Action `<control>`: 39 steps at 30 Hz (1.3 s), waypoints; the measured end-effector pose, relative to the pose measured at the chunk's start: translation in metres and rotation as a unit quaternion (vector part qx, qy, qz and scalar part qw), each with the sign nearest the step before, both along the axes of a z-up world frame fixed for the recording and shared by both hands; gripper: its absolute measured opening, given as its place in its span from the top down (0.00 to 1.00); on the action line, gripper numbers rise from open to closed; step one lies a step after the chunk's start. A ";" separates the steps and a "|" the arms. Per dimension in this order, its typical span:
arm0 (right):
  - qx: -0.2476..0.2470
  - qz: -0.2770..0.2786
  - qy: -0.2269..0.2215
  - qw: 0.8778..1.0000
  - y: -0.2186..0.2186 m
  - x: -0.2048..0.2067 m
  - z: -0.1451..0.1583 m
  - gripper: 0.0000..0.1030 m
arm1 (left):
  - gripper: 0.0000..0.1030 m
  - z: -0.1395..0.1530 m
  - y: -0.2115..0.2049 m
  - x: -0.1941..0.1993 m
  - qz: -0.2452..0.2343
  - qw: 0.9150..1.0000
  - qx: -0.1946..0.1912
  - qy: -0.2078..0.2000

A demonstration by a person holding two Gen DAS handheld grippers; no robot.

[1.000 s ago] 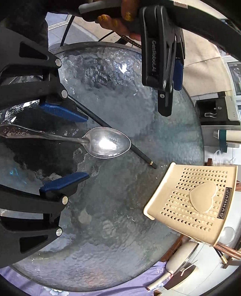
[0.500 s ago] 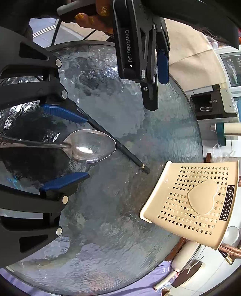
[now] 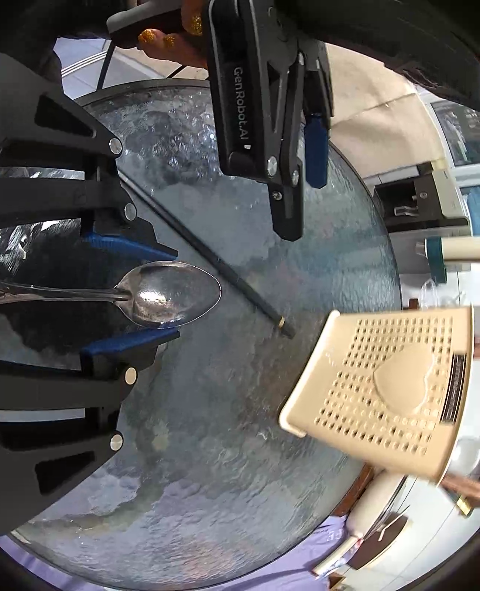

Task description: Organize utensils

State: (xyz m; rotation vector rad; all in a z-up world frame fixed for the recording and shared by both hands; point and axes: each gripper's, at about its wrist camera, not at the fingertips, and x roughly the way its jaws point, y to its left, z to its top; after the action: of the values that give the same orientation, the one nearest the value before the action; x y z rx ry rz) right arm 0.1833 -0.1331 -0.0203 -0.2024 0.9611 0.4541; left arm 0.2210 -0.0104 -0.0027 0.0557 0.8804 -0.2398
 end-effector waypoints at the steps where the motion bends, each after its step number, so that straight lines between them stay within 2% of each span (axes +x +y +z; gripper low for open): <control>1: 0.002 -0.005 0.000 1.000 -0.005 0.000 0.000 0.65 | 0.37 -0.001 -0.005 0.001 -0.008 1.000 -0.001 0.004; 3: 0.007 -0.019 -0.001 1.000 -0.016 0.003 0.001 0.65 | 0.37 -0.003 -0.016 0.003 -0.026 1.000 0.000 0.010; 5: 0.012 -0.032 -0.002 0.999 -0.025 0.004 0.002 0.65 | 0.41 -0.005 -0.026 0.004 -0.040 0.999 0.000 0.016; 7: 0.015 -0.043 -0.003 0.999 -0.033 0.005 0.003 0.65 | 0.52 -0.008 -0.036 0.007 -0.054 0.998 -0.001 0.026; 10: 0.019 -0.057 -0.009 0.998 -0.042 0.006 0.006 0.65 | 0.61 -0.014 -0.049 0.013 -0.065 0.997 0.007 0.038; 15: 0.024 -0.071 -0.013 0.997 -0.054 0.008 0.010 0.65 | 0.72 -0.025 -0.064 0.024 -0.069 0.996 0.030 0.049; 20: 0.025 -0.075 -0.014 0.997 -0.057 0.009 0.008 0.65 | 0.77 -0.026 -0.073 0.026 -0.060 0.997 0.035 0.044; 22: 0.027 -0.075 -0.015 0.997 -0.058 0.010 0.009 0.65 | 0.87 -0.027 -0.075 0.027 -0.053 0.997 0.037 0.037; 24: 0.027 -0.075 -0.015 0.997 -0.057 0.010 0.009 0.65 | 0.91 -0.028 -0.077 0.027 -0.052 0.998 0.032 0.034; 32: 0.039 -0.071 -0.032 0.996 -0.063 0.009 0.016 0.65 | 0.93 -0.024 -0.071 0.028 -0.041 0.999 0.014 0.030; 39: 0.093 -0.068 -0.065 0.991 -0.075 0.003 0.034 0.65 | 0.93 0.016 -0.052 0.014 -0.031 0.999 -0.021 -0.021</control>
State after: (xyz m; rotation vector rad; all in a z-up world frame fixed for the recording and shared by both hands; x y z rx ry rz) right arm 0.1865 -0.2086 0.0142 0.0032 0.7946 0.3979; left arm 0.2352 -0.0627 0.0133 0.0482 0.8322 -0.3148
